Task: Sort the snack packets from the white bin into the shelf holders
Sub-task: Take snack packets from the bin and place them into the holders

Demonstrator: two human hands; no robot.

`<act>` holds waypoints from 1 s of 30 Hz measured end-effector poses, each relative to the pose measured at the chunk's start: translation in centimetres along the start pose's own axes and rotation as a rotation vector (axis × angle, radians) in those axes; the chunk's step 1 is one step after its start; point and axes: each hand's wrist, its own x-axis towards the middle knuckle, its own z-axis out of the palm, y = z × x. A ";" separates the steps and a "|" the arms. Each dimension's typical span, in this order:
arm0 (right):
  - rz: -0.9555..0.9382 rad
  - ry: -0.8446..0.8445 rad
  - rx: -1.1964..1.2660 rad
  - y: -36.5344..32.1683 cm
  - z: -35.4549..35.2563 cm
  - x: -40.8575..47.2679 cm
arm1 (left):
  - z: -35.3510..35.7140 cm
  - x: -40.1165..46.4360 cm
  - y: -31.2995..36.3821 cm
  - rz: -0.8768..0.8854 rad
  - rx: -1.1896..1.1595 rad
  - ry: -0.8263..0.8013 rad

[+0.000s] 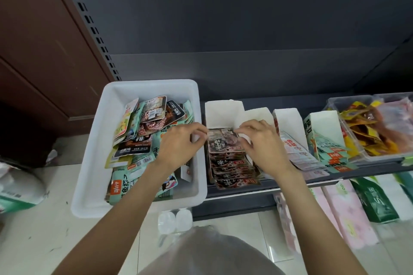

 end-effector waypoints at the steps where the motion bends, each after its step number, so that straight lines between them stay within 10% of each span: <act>1: -0.001 -0.004 0.095 -0.8 -0.6 0.3 | -0.7 -0.4 -0.3 -0.070 -0.038 0.033; 9: -0.137 -0.111 0.384 -9.3 2.5 6.7 | -5.2 -4.8 -8.1 -0.285 0.116 0.384; 19: -0.298 -0.399 -0.011 -15.0 12.4 14.3 | -4.5 -1.9 -14.9 -0.539 0.253 0.069; 30: -0.010 -0.473 0.329 -14.6 11.1 11.3 | -4.1 -3.5 -13.1 -0.157 0.427 0.038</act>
